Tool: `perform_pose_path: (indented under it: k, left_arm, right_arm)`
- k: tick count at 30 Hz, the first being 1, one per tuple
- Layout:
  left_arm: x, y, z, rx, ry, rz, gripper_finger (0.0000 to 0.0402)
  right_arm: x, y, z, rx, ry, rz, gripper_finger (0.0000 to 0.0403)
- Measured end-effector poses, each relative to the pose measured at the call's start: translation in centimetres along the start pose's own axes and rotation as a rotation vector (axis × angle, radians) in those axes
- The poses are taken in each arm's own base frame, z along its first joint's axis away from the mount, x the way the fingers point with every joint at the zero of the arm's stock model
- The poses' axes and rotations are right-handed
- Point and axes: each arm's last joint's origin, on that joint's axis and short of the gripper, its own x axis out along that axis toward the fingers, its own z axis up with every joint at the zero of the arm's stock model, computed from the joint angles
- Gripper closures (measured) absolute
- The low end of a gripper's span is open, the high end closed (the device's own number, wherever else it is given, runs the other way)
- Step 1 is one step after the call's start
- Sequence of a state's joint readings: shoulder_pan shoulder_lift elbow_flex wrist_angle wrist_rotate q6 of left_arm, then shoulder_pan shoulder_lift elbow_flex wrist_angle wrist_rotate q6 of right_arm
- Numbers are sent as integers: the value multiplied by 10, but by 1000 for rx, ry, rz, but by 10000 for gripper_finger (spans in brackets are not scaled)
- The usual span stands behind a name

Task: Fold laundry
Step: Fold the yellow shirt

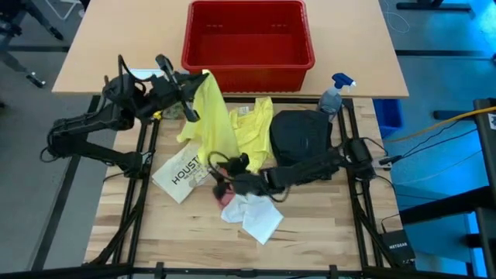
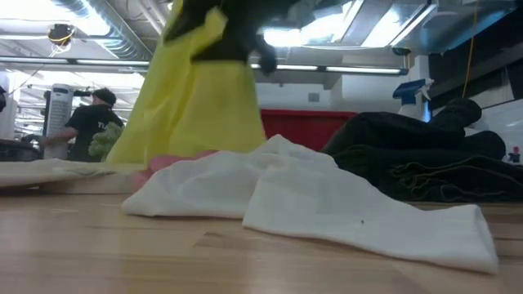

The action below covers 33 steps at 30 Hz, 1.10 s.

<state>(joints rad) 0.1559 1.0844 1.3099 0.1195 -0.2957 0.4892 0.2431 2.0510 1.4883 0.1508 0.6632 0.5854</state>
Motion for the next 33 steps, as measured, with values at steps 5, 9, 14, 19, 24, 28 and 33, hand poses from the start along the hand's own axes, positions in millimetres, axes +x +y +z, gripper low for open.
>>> perform_pose_path:
  k: [5,9,14,19,24,28,33]
  left_arm:
    - [3,13,11,45,-40,-27,401]
    - [0,19,15,48,-25,-29,401]
    - [0,20,15,53,-35,-43,401]
    - [2,19,15,85,-43,-50,401]
    - [4,18,13,90,-40,-52,401]
    - [5,18,14,132,-57,-42,401]
    - [5,23,18,164,-86,-11,401]
  right_arm:
    - [44,-29,-7,108,25,-26,210]
    - [61,-48,3,148,17,-21,210]
    - [73,-67,13,162,20,-22,210]
    - [77,-73,20,162,7,6,210]
    - [77,-71,20,158,-7,7,216]
    - [79,-72,18,177,-12,13,296]
    - [80,-70,18,195,-4,59,391]
